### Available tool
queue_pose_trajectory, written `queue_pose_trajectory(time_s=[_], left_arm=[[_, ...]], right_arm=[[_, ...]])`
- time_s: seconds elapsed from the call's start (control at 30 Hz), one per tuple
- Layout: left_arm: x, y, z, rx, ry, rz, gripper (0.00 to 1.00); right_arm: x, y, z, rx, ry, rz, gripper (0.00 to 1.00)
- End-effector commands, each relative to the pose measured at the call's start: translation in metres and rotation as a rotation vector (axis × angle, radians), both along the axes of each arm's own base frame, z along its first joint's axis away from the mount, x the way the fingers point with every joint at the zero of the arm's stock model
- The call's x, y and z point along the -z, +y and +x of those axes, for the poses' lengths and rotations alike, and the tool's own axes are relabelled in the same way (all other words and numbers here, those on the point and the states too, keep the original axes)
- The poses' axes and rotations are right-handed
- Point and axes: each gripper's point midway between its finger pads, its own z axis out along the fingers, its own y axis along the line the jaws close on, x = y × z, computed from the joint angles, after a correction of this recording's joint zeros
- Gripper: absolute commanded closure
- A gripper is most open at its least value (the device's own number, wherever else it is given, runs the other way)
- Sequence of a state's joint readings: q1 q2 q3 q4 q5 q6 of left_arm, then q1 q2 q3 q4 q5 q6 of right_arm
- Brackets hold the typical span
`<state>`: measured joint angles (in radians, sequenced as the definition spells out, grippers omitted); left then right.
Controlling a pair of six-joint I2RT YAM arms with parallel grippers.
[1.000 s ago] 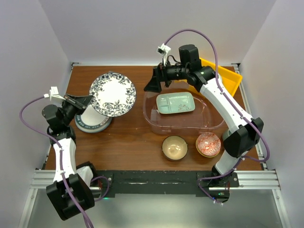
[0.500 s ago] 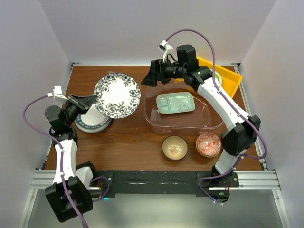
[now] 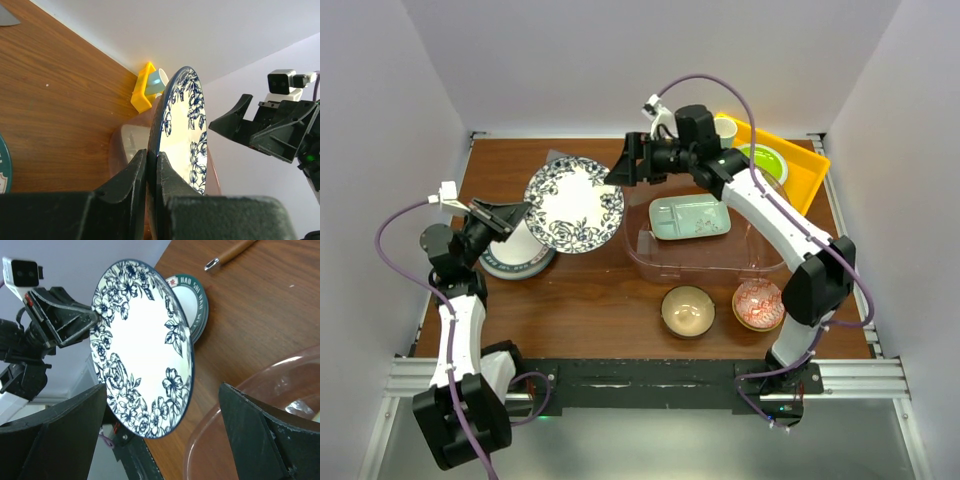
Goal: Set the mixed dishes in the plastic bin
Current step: Pick up the plate at the center of the board, then place the plate in the plastic bin.
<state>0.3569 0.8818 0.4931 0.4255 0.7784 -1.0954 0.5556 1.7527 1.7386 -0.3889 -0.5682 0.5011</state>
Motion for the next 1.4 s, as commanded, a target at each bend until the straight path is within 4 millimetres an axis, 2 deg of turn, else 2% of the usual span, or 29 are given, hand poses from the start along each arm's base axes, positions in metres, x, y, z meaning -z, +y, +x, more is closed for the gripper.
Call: queue_pose_trajectory(time_s=[0.0,0.17,0.23,0.27,0.3,0.37,0.4,0.57,0.6,0.67,0.7,0.73,0.77,0.8,0.83,0.87,0.9,1.07,1.1,1.13,1.17,1.3,1.37], left_arm=[[-0.046,-0.011,-0.01,0.043,-0.148,-0.021,1.0],[-0.048,-0.014,-0.011,0.054,-0.152,-0.032,1.0],[-0.049,-0.015,-0.011,0.056,-0.155,-0.034,1.0],[-0.05,-0.015,-0.011,0.058,-0.155,-0.034,1.0],[-0.049,-0.015,-0.01,0.056,-0.153,-0.034,1.0],[-0.048,-0.016,-0.011,0.06,-0.155,-0.032,1.0],[-0.048,-0.016,-0.011,0.061,-0.155,-0.03,1.0],[-0.046,-0.019,-0.011,0.082,-0.155,-0.014,0.98],[-0.046,-0.019,-0.011,0.086,-0.158,-0.007,0.81],[-0.047,-0.021,-0.013,0.107,-0.175,0.031,0.61],[-0.047,-0.022,-0.014,0.113,-0.179,0.051,0.44],[-0.051,-0.022,-0.014,0.114,-0.209,0.113,0.32],[-0.045,-0.021,-0.013,0.11,-0.176,0.13,0.21],[-0.044,-0.02,-0.013,0.108,-0.173,0.16,0.04],[-0.051,-0.016,-0.011,0.087,-0.21,0.236,0.0],[-0.045,-0.014,-0.01,0.08,-0.171,0.248,0.0],[-0.048,-0.012,-0.008,0.07,-0.178,0.277,0.0],[-0.033,0.001,-0.004,0.017,-0.159,0.422,0.0],[-0.029,0.003,-0.003,0.01,-0.15,0.441,0.0],[-0.023,0.007,-0.002,-0.009,-0.145,0.477,0.0],[-0.018,0.009,-0.002,-0.015,-0.13,0.49,0.0],[0.012,0.016,-0.003,-0.046,-0.076,0.533,0.0],[0.02,0.019,-0.004,-0.062,-0.064,0.56,0.0]], right_arm=[[0.01,0.02,-0.003,-0.03,-0.003,-0.002,0.06],[0.02,0.029,-0.008,-0.045,-0.006,-0.027,0.16],[0.02,0.032,-0.011,-0.063,-0.003,-0.02,0.31],[0.018,0.033,-0.012,-0.074,-0.011,-0.005,0.4],[0.015,0.035,-0.014,-0.084,-0.011,0.005,0.66],[0.01,0.034,-0.015,-0.09,-0.019,0.012,0.91],[0.008,0.032,-0.015,-0.084,-0.028,0.009,1.0],[-0.013,0.025,-0.021,-0.098,-0.063,0.039,1.0],[-0.02,0.021,-0.022,-0.098,-0.072,0.051,1.0],[-0.034,0.011,-0.023,-0.112,-0.087,0.087,1.0],[-0.041,0.006,-0.024,-0.119,-0.092,0.107,1.0],[-0.043,0.001,-0.023,-0.123,-0.097,0.125,1.0],[-0.045,-0.011,-0.015,-0.107,-0.093,0.142,1.0],[-0.055,-0.019,-0.022,-0.14,-0.1,0.177,1.0],[-0.055,-0.025,-0.02,-0.142,-0.096,0.201,1.0],[-0.058,-0.039,-0.013,-0.127,-0.106,0.214,1.0],[-0.064,-0.046,-0.017,-0.141,-0.117,0.229,1.0],[-0.062,-0.087,-0.01,-0.101,-0.145,0.262,1.0],[-0.068,-0.093,-0.008,-0.103,-0.181,0.28,1.0],[-0.063,-0.099,-0.015,-0.127,-0.163,0.294,1.0],[-0.063,-0.113,-0.01,-0.111,-0.176,0.301,1.0],[-0.056,-0.139,-0.003,-0.067,-0.201,0.306,1.0],[-0.05,-0.151,0.0,-0.032,-0.214,0.291,1.0]])
